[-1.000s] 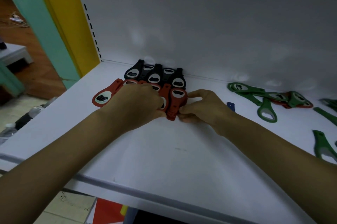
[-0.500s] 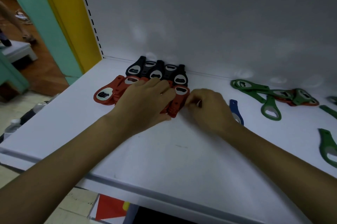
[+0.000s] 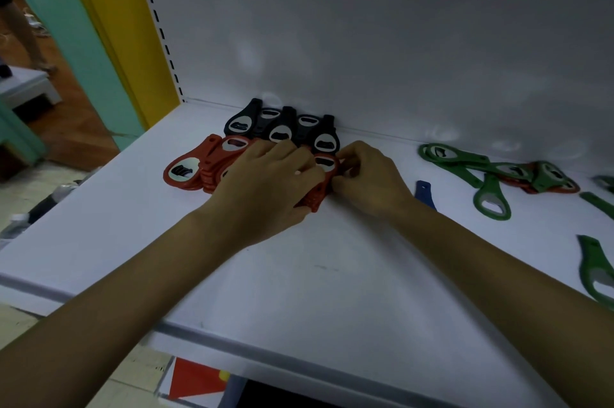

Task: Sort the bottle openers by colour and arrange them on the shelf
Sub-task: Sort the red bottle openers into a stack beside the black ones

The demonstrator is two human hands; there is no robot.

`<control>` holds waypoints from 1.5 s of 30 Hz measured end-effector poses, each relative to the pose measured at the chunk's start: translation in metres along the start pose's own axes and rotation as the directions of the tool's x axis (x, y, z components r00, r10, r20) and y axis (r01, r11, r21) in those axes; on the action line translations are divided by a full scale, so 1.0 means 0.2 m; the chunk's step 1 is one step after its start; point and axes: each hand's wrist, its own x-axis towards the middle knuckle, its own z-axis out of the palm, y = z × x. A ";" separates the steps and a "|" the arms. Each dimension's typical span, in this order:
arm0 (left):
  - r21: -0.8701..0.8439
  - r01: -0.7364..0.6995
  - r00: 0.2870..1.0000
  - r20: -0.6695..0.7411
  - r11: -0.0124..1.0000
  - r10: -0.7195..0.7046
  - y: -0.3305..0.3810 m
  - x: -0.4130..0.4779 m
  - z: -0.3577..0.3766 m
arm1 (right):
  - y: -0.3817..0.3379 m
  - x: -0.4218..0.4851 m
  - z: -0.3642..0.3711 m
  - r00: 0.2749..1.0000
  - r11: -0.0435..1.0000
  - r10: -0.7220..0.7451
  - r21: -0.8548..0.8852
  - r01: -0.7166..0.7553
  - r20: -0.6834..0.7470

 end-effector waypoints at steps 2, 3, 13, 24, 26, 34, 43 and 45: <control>0.000 -0.009 1.000 0.000 1.000 0.009 0.00 0.00 0.00 | 0.01 0.00 -0.01 1.000 0.999 0.014 -0.036 -0.013 0.007; 0.002 -0.013 1.000 -0.002 1.000 0.013 -0.01 0.00 0.00 | 0.01 0.00 -0.01 0.999 0.996 0.032 -0.080 -0.032 0.005; -0.014 -0.040 0.999 0.035 0.999 0.041 -0.02 0.05 -0.04 | -0.03 0.02 -0.01 0.989 0.981 0.145 -0.130 -0.143 0.008; 0.015 -0.064 0.996 0.064 0.998 0.063 0.04 0.11 -0.10 | 0.02 -0.02 -0.11 0.994 0.995 0.101 -0.023 -0.100 0.046; -0.028 -0.108 0.994 0.000 0.994 0.108 0.10 0.16 -0.11 | 0.04 -0.05 -0.18 0.998 0.997 0.067 -0.035 -0.067 0.007; -0.213 -0.253 0.967 -0.018 0.944 0.256 0.56 0.55 -0.05 | 0.48 -0.28 -0.64 0.954 0.969 0.119 -0.176 -0.171 -0.274; -0.605 -0.080 0.996 -0.017 0.792 0.087 1.10 0.97 0.23 | 0.91 -0.38 -0.90 0.946 0.864 0.219 -0.402 -0.302 -0.239; -0.570 -0.013 0.999 0.016 0.821 0.028 1.10 0.97 0.31 | 0.93 -0.36 -0.88 0.965 0.845 0.183 -0.472 -0.253 -0.190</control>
